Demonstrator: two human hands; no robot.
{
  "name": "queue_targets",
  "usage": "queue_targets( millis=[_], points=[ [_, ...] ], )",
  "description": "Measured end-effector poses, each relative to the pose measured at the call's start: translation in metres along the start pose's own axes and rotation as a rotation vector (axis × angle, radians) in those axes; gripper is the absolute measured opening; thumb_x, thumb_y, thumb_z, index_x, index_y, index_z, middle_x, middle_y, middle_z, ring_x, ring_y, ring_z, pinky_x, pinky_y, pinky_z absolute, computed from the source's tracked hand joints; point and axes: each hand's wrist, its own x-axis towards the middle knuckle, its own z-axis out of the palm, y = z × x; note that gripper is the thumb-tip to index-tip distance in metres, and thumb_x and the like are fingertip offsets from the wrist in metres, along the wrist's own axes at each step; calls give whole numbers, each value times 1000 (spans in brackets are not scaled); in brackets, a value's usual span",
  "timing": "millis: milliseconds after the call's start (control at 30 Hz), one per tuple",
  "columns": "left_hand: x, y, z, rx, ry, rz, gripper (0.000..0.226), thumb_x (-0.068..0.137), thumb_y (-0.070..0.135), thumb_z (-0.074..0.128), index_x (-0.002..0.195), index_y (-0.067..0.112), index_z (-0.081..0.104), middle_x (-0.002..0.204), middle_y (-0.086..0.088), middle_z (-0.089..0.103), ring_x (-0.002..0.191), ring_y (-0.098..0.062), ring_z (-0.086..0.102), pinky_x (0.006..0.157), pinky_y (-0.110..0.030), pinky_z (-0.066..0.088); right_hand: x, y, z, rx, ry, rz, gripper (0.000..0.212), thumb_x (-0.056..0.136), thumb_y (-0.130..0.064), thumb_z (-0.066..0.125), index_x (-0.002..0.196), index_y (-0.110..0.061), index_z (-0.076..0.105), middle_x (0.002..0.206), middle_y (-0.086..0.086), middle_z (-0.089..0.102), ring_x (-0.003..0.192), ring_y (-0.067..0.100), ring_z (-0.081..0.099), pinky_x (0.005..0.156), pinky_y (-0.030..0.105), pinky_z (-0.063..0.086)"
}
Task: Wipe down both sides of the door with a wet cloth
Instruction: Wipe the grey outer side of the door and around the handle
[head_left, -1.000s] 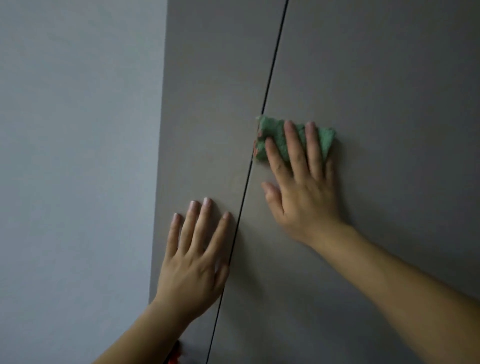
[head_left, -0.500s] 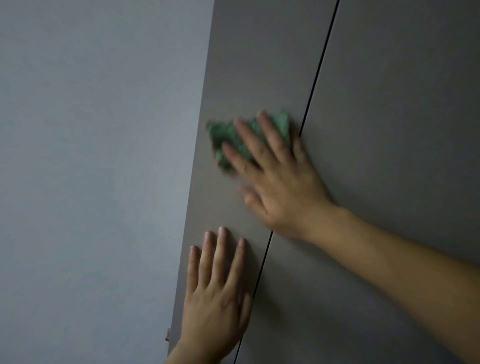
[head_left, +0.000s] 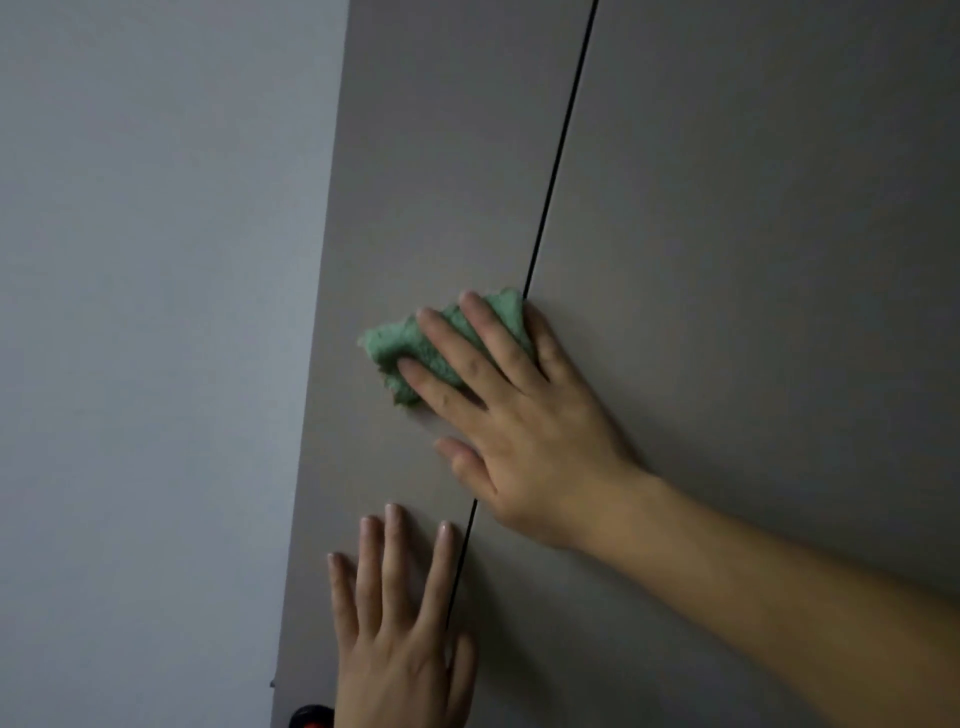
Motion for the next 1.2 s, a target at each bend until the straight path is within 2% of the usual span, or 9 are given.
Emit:
queue_targets(
  millis=[133, 200, 333, 533, 667, 800, 933, 1100, 1200],
  points=[
    [-15, 24, 10, 33, -8, -16, 93, 73, 46, 52, 159, 18, 29, 165, -28, 24, 155, -44, 16, 114, -68, 24, -87, 9, 19, -29, -40, -51, 67, 101, -52, 40, 162, -27, 25, 171, 5, 10, 158, 32, 8, 124, 58, 18],
    [-17, 36, 13, 27, 8, -44, 90, 72, 46, 52, 155, 14, 36, 161, -30, 31, 153, -43, 18, 112, -66, 26, -87, 27, 20, -30, -1, -69, 66, 100, -51, 39, 161, -27, 29, 171, 5, 15, 158, 32, 11, 124, 58, 17],
    [-21, 64, 16, -16, 21, -125, 83, 77, 44, 50, 151, 8, 37, 157, -33, 35, 149, -43, 25, 111, -62, 26, -63, 48, 13, 2, 55, 87, 68, 100, -54, 32, 162, -27, 25, 171, 6, 12, 158, 33, 7, 124, 60, 12],
    [-34, 99, 41, -87, 118, -185, 80, 82, 48, 50, 149, 6, 43, 157, -34, 34, 149, -40, 26, 110, -57, 27, -160, -5, 66, -20, 93, -41, 69, 98, -52, 37, 160, -24, 32, 170, 9, 19, 157, 35, 15, 123, 60, 16],
    [-55, 106, 65, -71, 91, -158, 84, 78, 53, 49, 146, 5, 53, 156, -31, 38, 148, -40, 28, 107, -55, 29, -184, -11, 78, 4, 127, -32, 65, 101, -51, 32, 159, -23, 33, 169, 8, 21, 156, 35, 17, 122, 59, 14],
    [-67, 104, 75, -75, 104, -119, 81, 86, 53, 44, 155, 11, 42, 163, -25, 28, 151, -49, 25, 113, -55, 22, -115, -7, 52, 19, 76, 40, 69, 97, -56, 22, 160, -30, 28, 171, 6, 15, 158, 33, 8, 123, 58, 8],
    [-75, 93, 89, -123, 159, -90, 75, 99, 57, 22, 162, 31, -8, 170, -5, -23, 156, -23, -29, 124, -54, -17, -56, -22, 36, 14, -12, 109, 78, 88, -64, 8, 162, -39, 3, 171, -6, -12, 156, 21, -18, 123, 53, -9],
    [-89, 76, 103, -118, 245, -38, 68, 101, 52, 28, 164, 27, 21, 173, -6, 4, 160, -29, -6, 129, -52, 2, -141, -33, 72, -34, 48, 9, 81, 86, -68, 1, 161, -37, -1, 171, -7, -10, 156, 18, -18, 125, 47, -7],
    [-96, 70, 109, -54, 262, 8, 68, 98, 49, 36, 161, 22, 36, 170, -11, 21, 158, -37, 13, 123, -53, 12, -134, -35, 72, -12, 31, 55, 81, 86, -69, 4, 161, -40, 0, 171, -8, -10, 156, 17, -17, 123, 45, -8]
  ],
)
